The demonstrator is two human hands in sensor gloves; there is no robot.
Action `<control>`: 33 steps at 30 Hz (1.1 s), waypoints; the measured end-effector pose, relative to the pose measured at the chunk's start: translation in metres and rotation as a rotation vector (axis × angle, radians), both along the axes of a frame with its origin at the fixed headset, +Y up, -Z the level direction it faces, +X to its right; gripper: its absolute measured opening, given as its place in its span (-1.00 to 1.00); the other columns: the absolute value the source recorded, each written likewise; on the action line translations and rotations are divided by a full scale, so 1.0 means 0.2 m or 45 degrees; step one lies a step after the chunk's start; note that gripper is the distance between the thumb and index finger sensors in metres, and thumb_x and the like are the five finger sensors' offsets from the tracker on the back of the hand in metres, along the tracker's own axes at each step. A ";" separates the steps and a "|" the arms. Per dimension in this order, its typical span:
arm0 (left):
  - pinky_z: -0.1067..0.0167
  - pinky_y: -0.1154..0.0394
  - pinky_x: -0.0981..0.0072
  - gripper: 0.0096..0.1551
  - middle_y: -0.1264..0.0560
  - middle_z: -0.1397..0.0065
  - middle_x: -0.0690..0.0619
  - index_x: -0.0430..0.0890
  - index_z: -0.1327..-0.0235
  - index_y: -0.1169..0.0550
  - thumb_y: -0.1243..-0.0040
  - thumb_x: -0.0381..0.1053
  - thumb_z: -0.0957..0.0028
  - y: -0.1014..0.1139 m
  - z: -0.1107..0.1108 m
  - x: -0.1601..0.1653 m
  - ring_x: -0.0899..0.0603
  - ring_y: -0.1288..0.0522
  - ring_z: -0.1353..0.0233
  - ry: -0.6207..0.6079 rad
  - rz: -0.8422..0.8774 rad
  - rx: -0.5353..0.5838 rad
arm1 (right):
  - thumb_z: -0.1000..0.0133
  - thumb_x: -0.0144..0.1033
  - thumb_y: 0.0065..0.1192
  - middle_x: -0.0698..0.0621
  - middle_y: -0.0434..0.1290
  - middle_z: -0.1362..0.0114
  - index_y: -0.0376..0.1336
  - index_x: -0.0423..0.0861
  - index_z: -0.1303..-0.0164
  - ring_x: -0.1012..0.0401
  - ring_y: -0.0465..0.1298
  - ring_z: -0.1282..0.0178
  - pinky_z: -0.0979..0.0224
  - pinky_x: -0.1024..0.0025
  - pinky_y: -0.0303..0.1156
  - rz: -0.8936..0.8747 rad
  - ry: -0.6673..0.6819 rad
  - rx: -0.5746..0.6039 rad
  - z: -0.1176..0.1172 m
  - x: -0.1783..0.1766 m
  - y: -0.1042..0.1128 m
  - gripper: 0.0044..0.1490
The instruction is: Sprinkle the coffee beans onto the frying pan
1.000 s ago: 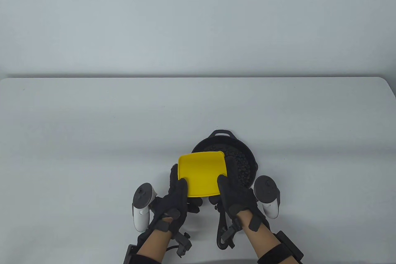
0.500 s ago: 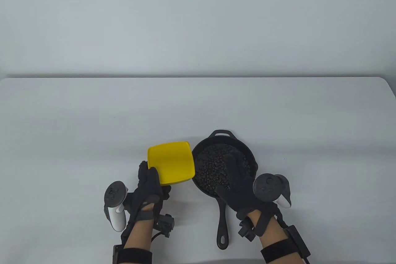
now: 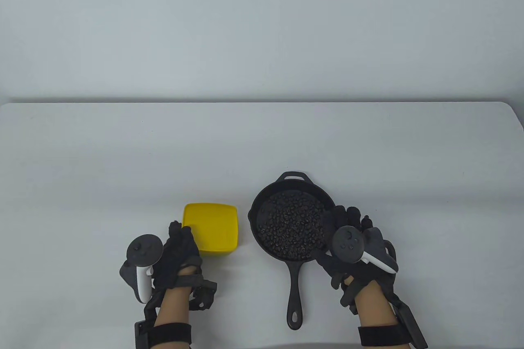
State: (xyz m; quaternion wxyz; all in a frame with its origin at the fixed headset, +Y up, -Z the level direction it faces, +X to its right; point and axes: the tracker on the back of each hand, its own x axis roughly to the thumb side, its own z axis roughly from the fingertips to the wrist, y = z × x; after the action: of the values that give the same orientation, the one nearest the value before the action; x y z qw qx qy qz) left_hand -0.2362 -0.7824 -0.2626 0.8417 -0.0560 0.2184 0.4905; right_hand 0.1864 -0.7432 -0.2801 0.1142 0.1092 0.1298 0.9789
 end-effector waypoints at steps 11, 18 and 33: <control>0.09 -0.61 0.19 -0.23 -0.34 -0.41 -0.23 -0.09 -0.51 -0.17 0.12 0.30 -0.15 -0.04 0.00 -0.01 -0.32 -0.61 0.01 0.033 0.019 -0.058 | -0.24 0.28 -0.06 -0.03 -0.69 -0.54 -0.58 -0.04 -0.55 -0.04 -0.72 -0.46 -0.29 -0.02 -0.73 -0.089 0.023 -0.053 0.01 0.03 -0.03 0.15; 0.11 -0.61 0.21 -0.30 -0.39 -0.39 -0.15 -0.07 -0.49 -0.22 0.05 0.24 -0.18 -0.03 0.00 -0.02 -0.25 -0.62 0.02 0.038 -0.025 -0.076 | -0.24 0.28 -0.07 -0.03 -0.68 -0.54 -0.58 -0.04 -0.55 -0.05 -0.71 -0.46 -0.28 -0.03 -0.73 -0.100 0.041 -0.054 0.01 0.02 -0.03 0.15; -0.57 0.46 0.06 0.01 0.45 -0.62 0.32 0.46 -0.42 0.28 -0.11 0.35 -0.03 0.22 0.01 0.28 -0.09 0.55 -0.66 -0.350 -0.936 0.187 | -0.24 0.28 -0.07 -0.05 -0.68 -0.54 -0.57 -0.05 -0.56 -0.07 -0.70 -0.46 -0.24 -0.03 -0.74 -0.112 0.020 -0.100 0.00 0.02 -0.06 0.14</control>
State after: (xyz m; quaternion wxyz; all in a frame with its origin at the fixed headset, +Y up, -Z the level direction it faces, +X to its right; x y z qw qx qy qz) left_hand -0.1797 -0.7392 -0.2614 0.9843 0.0210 0.0736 0.1590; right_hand 0.1903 -0.7547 -0.2811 0.1603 0.1178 0.1642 0.9662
